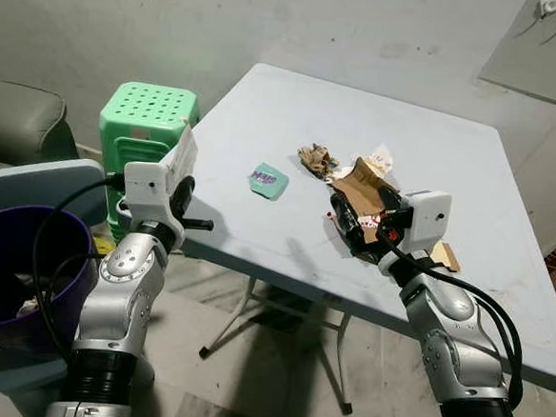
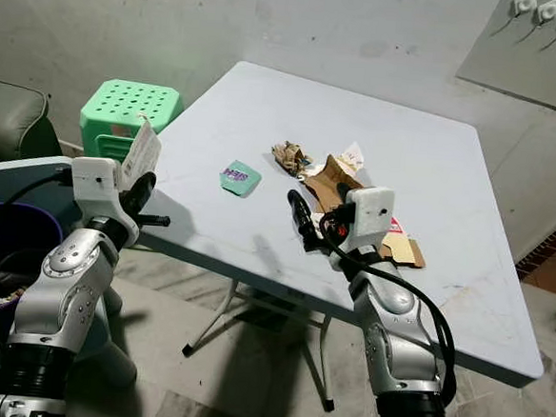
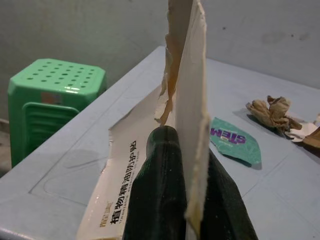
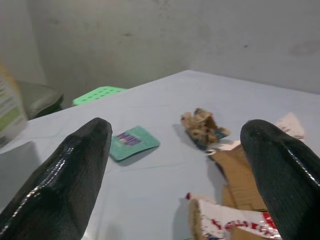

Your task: Picking trash to rubbish bin

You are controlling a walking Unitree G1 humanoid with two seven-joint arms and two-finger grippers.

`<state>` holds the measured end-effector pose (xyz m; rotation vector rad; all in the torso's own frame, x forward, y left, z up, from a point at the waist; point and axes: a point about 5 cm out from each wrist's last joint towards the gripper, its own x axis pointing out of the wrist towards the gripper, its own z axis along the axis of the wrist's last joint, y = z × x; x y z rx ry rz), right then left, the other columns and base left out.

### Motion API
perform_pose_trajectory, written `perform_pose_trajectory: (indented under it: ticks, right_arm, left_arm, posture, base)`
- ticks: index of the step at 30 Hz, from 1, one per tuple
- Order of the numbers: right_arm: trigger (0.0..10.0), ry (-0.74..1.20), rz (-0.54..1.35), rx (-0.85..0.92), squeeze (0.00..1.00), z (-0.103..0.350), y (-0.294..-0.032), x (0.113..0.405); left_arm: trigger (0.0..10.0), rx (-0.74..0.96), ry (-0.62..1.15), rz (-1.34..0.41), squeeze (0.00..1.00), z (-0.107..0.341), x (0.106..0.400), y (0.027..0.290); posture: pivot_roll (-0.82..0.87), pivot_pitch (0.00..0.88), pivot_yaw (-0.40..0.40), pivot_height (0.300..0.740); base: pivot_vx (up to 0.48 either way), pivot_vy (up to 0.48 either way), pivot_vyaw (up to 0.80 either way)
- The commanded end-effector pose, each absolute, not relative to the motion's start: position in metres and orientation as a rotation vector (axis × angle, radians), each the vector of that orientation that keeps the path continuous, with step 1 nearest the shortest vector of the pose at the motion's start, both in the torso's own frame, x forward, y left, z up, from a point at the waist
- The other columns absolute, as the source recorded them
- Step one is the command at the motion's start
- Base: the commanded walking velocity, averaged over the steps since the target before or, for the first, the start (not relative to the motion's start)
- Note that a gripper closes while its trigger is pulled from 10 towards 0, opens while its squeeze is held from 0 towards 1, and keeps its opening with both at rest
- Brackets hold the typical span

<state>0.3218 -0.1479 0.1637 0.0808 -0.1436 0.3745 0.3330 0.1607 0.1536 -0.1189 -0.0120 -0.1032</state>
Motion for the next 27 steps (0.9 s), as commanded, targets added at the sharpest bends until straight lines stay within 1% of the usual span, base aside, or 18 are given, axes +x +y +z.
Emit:
perform_pose_trajectory:
  ticks: [1, 11, 16, 27]
  right_arm:
    - [10.0, -0.164, 0.347, 0.072, 0.00, 0.1676, -0.1536, 0.3249]
    - [10.0, -0.168, 0.330, 0.059, 0.00, 0.1647, -0.1579, 0.3270]
    - [10.0, -0.172, 0.327, 0.058, 0.00, 0.1634, -0.1576, 0.3273]
    - [10.0, -0.163, 0.330, 0.049, 0.00, 0.1598, -0.1596, 0.3270]
  left_arm:
    - [10.0, -0.114, -0.036, -0.124, 0.00, 0.1580, 0.3354, 0.1561]
    - [10.0, -0.150, -0.042, -0.126, 0.00, 0.1582, 0.3379, 0.1571]
    - [10.0, -0.150, -0.043, -0.125, 0.00, 0.1584, 0.3384, 0.1583]
    - [10.0, -0.151, -0.040, -0.124, 0.00, 0.1575, 0.3383, 0.1588]
  posture:
    - [0.06, 0.000, -0.114, 0.740]
    - [0.07, 0.000, -0.121, 0.740]
    - [0.08, 0.000, -0.124, 0.740]
    - [0.08, 0.000, -0.131, 0.740]
  base:
    - [0.000, 0.000, 0.00]
    - [0.000, 0.000, 0.00]
    - [0.000, 0.354, 0.00]
    - [0.000, 0.468, 0.00]
